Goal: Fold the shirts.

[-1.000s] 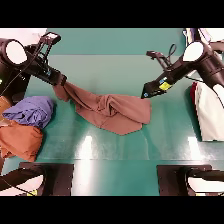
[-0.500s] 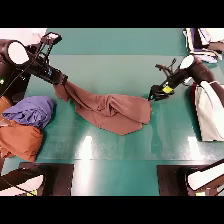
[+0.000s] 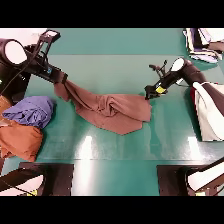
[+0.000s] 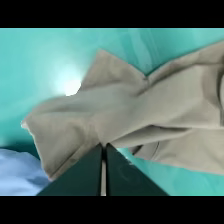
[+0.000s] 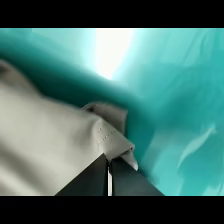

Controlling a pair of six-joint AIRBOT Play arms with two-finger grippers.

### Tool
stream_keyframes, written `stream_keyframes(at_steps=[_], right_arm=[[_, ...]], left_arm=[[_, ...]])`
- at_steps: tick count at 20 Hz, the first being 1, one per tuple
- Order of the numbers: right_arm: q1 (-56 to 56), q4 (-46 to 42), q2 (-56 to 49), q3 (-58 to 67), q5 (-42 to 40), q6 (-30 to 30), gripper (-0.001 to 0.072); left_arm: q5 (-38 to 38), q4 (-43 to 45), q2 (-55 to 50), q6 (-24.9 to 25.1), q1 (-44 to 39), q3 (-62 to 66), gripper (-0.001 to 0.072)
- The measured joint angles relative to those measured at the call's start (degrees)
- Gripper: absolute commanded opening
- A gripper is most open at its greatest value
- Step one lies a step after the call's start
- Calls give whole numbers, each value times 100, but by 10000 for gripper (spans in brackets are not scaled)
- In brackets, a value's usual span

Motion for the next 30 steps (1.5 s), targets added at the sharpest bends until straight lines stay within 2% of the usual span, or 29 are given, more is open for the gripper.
stream_keyframes(at_steps=[4,9,14,18,23,26,30], right_arm=[[-317,-22,1113,0,-81,-9,20],[-776,-26,3051,0,-87,-15,19],[-1228,-26,4645,4,-72,-13,18],[-1803,-24,5399,7,146,26,18],[-2479,2,5333,9,675,107,18],[-2549,-22,4621,-79,942,203,18],[-2280,-229,3235,-400,916,297,18]], left_arm=[[-48,199,549,-63,-2,649,25],[-94,240,1478,-175,-2,2026,25],[-205,-94,1998,-328,0,3220,24],[-192,-470,2076,-407,0,3600,23],[-153,-472,1606,-385,-2,3379,23],[-162,-380,831,-313,-2,2754,23],[-33,-369,-778,-225,57,2162,25]])
